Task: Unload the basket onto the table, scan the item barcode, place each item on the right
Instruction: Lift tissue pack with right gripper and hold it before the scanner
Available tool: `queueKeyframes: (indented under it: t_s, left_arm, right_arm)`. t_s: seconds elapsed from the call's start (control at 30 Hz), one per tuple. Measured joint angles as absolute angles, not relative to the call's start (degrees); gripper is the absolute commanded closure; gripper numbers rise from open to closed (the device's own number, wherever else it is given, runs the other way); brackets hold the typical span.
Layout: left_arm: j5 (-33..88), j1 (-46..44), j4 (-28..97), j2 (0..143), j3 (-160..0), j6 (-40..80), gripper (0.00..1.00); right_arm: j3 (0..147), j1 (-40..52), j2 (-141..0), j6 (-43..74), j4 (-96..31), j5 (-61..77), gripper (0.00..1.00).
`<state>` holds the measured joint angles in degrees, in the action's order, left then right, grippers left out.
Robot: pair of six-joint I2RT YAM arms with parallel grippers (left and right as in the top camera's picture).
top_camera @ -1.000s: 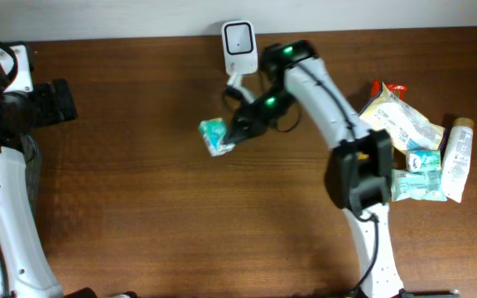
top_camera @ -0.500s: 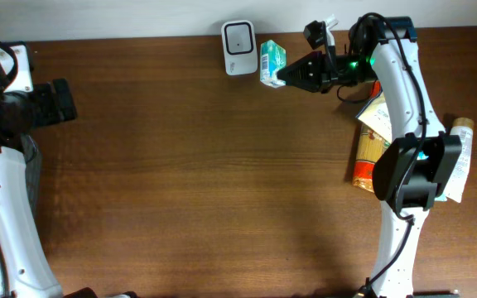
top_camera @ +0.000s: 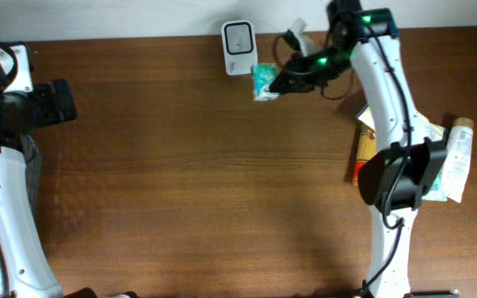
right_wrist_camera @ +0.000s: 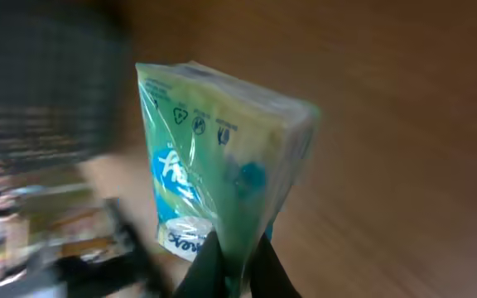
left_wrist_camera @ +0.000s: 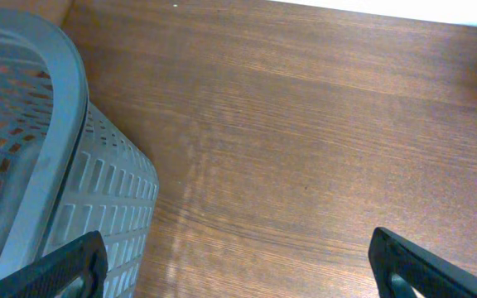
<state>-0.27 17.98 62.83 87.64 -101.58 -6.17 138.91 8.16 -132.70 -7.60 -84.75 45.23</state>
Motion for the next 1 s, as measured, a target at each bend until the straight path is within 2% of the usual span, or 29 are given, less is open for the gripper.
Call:
queueKeyframes:
  t_s: [0.17, 0.3, 0.4, 0.5, 0.7, 1.0]
  left_arm:
    - [-0.3, 17.98, 62.81, 87.64, -101.58, -6.2, 0.01]
    - [-0.3, 17.98, 62.76, 87.64, -101.58, -6.2, 0.01]
    - [-0.27, 17.98, 62.85, 87.64, -101.58, -6.2, 0.01]
    - [-0.27, 17.98, 62.81, 87.64, -101.58, -6.17, 0.01]
    - [-0.27, 17.98, 62.76, 87.64, -101.58, -6.17, 0.01]
    - [-0.27, 17.98, 62.81, 87.64, -101.58, -6.17, 0.01]
  right_arm:
    - [153.51, 16.25, -132.35, 1.72, -77.45, 12.69, 0.96]
    - [153.51, 22.59, -132.07, -6.5, -57.95, -12.05, 0.96]
    - [152.53, 26.96, -133.34, -15.59, -47.44, -20.84, 0.96]
    - [151.48, 27.75, -137.19, -23.86, -40.93, -24.43, 0.96]
    - [150.15, 27.51, -149.1, -39.16, -35.55, -25.96, 0.96]
    - [146.17, 27.51, -153.1, -49.95, -30.46, -27.11, 0.96]
